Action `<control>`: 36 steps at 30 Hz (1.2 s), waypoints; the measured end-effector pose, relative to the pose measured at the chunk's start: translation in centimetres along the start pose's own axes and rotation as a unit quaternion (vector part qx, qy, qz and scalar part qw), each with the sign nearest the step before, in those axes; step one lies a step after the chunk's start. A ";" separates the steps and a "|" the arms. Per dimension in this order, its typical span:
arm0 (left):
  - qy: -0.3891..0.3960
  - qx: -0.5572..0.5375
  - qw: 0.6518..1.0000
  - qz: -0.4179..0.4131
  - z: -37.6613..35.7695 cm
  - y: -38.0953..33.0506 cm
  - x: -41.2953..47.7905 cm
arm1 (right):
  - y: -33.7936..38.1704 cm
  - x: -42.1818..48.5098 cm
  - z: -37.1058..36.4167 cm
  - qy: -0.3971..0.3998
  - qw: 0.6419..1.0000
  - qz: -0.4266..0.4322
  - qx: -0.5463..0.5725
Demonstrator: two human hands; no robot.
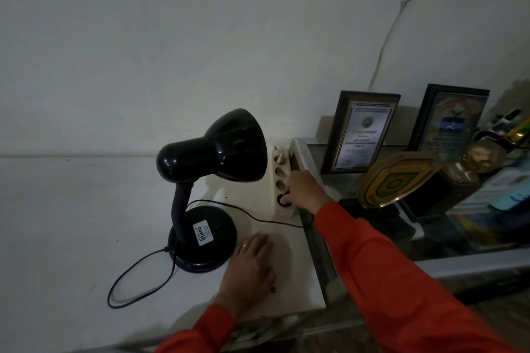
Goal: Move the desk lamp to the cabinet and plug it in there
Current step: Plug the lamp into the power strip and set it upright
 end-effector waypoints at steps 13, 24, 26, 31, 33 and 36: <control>-0.005 0.009 1.000 -0.005 0.0 -0.1 -0.1 | -0.3 -0.6 -2.0 -0.073 0.997 -0.018 0.013; 0.025 -0.045 0.995 -0.089 3.0 -0.4 -2.3 | 1.2 -4.4 -0.9 -0.212 0.976 0.055 -0.017; 0.002 -0.089 0.990 -0.108 4.7 -0.2 -3.4 | 2.6 -6.3 -1.3 -0.275 0.956 0.097 0.024; -0.120 -0.167 0.962 -0.180 9.0 1.1 -7.0 | 6.2 -8.5 -5.4 -0.226 0.955 0.134 0.137; -0.208 -0.209 0.941 -0.165 10.7 2.5 -8.4 | 7.5 -8.4 -7.1 -0.170 0.963 0.124 0.172; -0.293 -0.279 0.912 -0.068 13.0 5.4 -8.7 | 9.3 -8.6 -8.4 -0.123 0.960 0.083 0.238</control>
Point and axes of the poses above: each hand's wrist, its own x-axis towards the middle knuckle, its own z-axis out of the back of the hand, y = z × x, the point moved 4 cm from there along x, towards the middle knuckle, and after that the axes turned 8 degrees about -x, right-handed, at the moved point
